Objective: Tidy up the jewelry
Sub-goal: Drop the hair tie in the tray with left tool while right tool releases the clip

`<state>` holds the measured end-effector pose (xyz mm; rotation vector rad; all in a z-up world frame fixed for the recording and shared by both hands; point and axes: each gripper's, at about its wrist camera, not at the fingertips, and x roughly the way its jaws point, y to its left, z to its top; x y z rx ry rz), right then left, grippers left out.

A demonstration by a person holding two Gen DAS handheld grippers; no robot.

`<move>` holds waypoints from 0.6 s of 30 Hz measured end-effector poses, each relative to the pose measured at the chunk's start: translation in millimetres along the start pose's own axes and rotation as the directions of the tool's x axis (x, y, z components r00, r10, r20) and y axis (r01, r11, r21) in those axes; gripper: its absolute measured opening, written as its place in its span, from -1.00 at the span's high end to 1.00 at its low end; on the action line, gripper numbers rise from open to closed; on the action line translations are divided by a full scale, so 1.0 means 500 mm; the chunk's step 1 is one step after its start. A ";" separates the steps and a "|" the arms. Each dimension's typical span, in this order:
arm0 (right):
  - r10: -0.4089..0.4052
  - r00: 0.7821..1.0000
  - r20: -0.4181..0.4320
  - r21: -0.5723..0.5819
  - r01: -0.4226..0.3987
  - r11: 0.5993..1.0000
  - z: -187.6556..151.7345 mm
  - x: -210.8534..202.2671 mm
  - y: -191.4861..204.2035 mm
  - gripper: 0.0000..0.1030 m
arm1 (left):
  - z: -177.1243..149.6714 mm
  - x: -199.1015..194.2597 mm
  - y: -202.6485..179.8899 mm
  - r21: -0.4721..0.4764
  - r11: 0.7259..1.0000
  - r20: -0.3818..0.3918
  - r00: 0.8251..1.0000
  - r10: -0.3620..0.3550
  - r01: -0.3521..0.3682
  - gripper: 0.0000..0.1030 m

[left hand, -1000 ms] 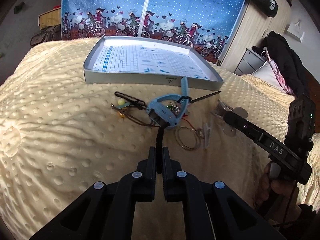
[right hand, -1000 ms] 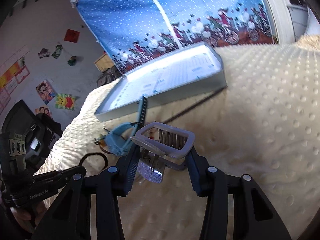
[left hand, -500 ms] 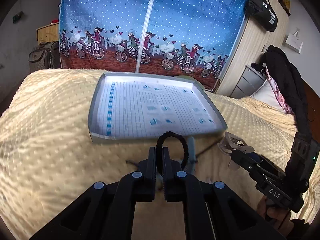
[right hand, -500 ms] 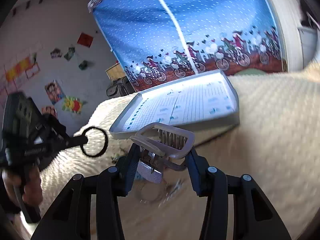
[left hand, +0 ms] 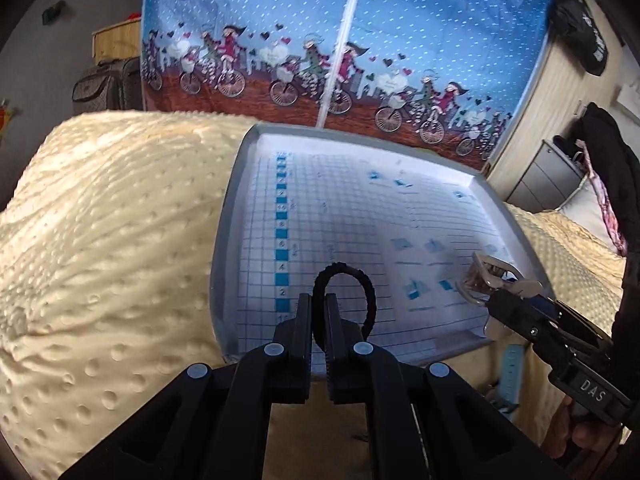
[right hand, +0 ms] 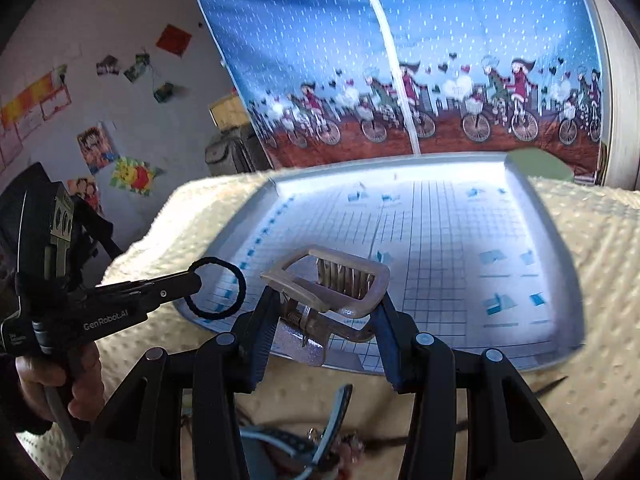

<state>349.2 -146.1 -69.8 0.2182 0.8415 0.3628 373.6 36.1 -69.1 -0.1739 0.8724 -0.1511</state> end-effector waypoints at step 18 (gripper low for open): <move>-0.119 0.993 0.000 -0.010 0.119 0.993 0.007 -0.043 -0.002 -0.32 | -0.024 -0.116 0.020 -0.089 0.995 0.191 0.981 -0.023 0.040 -0.78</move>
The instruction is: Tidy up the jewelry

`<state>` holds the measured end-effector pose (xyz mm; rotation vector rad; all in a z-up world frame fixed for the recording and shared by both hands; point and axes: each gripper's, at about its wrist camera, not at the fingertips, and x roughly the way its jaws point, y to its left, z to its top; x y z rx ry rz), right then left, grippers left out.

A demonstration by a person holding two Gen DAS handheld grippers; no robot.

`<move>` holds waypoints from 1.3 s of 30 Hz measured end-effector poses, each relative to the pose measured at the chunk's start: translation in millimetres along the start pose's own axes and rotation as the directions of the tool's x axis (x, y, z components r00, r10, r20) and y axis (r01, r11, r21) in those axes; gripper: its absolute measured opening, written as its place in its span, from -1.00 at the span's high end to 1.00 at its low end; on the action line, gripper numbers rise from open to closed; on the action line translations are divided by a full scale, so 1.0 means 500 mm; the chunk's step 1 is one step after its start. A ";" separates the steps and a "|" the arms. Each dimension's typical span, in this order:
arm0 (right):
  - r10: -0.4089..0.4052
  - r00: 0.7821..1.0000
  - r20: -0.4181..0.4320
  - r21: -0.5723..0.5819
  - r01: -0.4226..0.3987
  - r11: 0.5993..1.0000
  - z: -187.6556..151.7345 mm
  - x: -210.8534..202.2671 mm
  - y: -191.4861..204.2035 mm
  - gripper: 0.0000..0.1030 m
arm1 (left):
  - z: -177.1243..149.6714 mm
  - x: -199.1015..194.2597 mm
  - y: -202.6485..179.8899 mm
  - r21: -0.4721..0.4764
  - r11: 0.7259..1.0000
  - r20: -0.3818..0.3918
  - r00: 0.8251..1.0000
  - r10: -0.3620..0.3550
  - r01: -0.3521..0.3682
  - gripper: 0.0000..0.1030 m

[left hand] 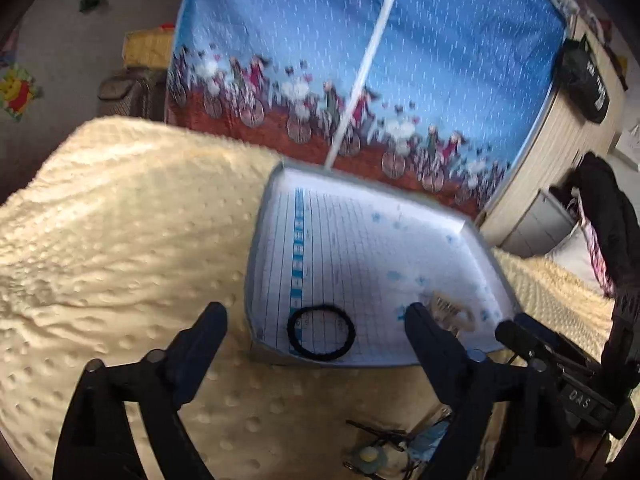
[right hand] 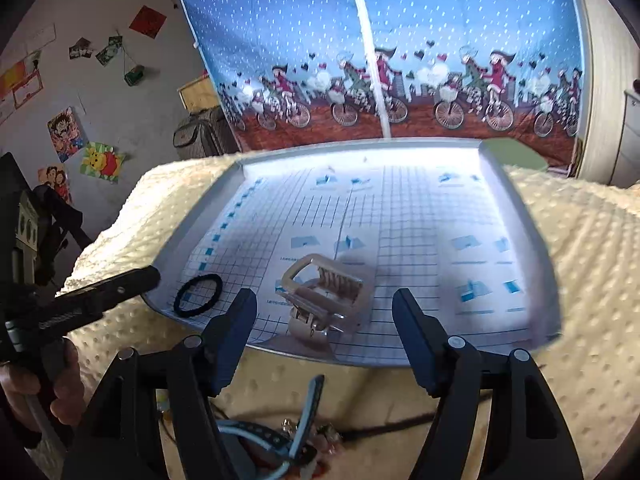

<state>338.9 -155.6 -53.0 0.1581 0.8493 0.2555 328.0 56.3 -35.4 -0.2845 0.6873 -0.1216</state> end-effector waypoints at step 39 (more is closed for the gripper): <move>0.031 0.985 0.171 -0.069 -0.020 0.997 -0.303 -0.510 -0.011 -0.97 | -0.312 -0.427 -0.111 0.191 0.980 0.158 0.987 0.031 -0.061 -1.00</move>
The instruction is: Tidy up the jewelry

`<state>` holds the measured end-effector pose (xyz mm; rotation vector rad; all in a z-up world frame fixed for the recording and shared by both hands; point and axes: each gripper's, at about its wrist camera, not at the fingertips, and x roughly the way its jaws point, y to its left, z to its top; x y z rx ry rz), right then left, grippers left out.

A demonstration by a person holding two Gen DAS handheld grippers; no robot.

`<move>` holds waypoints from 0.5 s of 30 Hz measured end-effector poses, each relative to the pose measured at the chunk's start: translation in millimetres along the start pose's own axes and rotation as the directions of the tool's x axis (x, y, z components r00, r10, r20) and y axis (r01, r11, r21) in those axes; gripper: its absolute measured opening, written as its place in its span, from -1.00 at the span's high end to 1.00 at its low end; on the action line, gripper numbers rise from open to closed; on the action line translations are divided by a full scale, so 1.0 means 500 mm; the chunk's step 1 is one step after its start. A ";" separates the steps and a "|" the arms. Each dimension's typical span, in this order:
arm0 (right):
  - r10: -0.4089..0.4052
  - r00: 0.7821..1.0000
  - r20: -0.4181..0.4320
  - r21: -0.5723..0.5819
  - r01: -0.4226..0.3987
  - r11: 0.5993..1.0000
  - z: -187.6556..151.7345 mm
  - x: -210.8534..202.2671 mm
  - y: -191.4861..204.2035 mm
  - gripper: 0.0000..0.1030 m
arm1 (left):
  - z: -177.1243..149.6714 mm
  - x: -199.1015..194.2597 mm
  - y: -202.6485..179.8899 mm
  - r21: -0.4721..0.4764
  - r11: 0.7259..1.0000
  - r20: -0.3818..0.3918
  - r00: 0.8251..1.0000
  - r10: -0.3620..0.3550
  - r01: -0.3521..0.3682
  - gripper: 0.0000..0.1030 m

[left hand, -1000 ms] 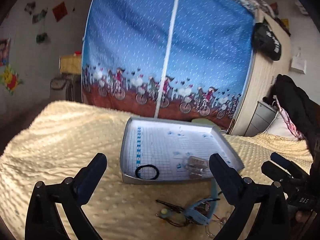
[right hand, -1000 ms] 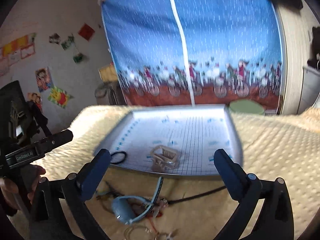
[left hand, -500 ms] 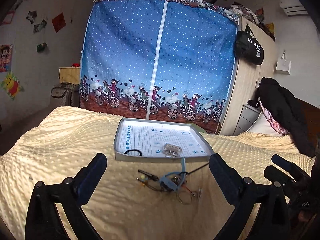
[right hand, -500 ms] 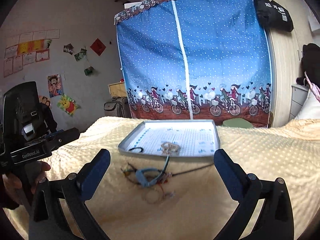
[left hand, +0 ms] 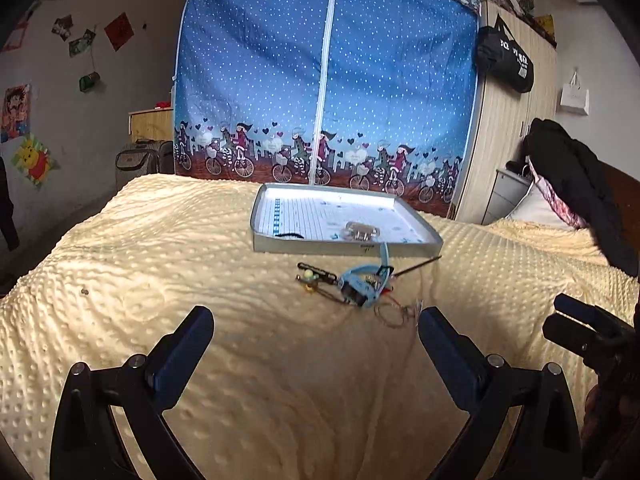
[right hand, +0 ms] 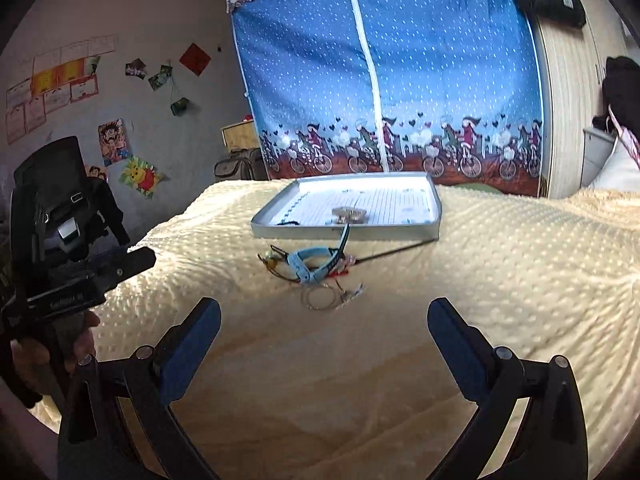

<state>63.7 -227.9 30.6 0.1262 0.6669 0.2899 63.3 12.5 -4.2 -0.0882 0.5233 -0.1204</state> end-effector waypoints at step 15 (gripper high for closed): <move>-0.013 0.989 -0.149 0.072 0.024 0.997 -0.056 0.108 -0.006 -0.97 | -0.025 0.049 0.004 -0.027 0.999 -0.125 0.992 0.015 -0.018 -1.00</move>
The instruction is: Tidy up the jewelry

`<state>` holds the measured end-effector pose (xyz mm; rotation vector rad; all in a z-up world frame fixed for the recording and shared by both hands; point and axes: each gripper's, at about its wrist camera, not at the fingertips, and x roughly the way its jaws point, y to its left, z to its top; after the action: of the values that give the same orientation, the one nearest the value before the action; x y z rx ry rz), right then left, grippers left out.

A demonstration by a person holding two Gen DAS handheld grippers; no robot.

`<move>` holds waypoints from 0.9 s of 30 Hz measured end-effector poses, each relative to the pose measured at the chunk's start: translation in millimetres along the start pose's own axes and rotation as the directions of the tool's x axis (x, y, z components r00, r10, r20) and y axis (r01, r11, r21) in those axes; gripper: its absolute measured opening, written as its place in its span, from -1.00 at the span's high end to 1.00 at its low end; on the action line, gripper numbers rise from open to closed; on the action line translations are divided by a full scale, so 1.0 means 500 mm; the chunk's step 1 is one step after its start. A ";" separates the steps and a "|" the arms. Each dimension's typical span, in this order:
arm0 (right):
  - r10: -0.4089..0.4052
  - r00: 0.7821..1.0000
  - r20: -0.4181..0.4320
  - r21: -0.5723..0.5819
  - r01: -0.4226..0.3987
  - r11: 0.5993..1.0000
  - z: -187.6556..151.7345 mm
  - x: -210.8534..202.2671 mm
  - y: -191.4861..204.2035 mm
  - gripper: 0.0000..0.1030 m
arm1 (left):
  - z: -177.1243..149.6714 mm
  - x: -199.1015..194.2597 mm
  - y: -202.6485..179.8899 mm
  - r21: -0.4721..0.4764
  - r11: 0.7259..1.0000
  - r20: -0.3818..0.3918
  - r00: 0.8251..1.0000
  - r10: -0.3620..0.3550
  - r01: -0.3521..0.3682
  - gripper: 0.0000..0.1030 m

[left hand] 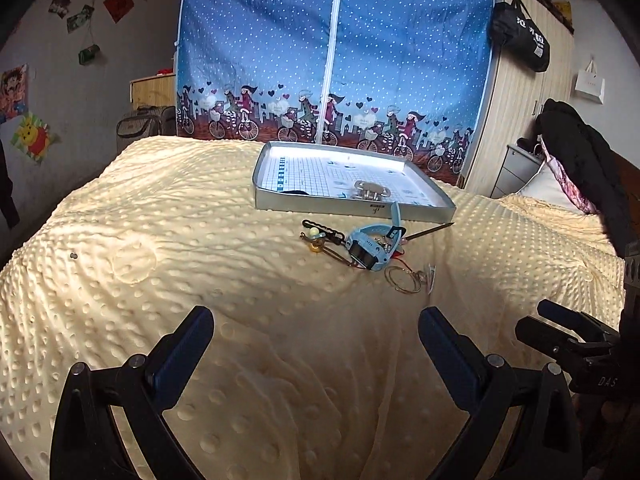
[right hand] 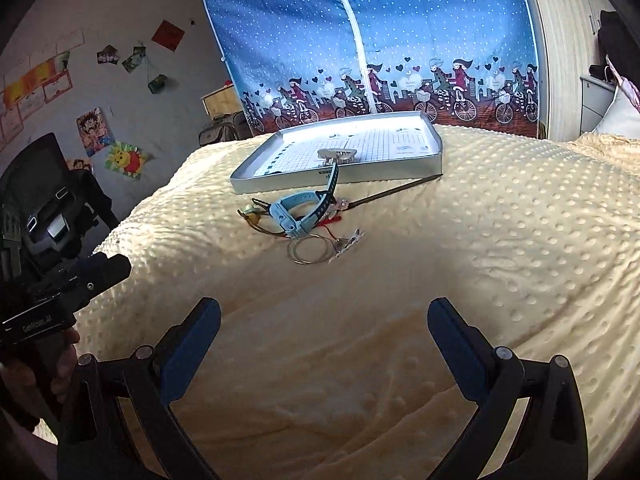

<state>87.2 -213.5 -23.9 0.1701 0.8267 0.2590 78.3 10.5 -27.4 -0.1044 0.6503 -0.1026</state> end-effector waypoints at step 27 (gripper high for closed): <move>0.103 0.991 -0.089 0.037 -0.100 0.994 0.050 0.122 -0.038 -0.47 | 0.126 0.253 -0.053 -0.088 0.975 -0.245 0.944 -0.220 0.204 -0.35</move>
<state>148.2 -214.9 -54.9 0.2328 0.9142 0.3509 215.2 -27.7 -50.0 -0.2234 0.8979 -0.3082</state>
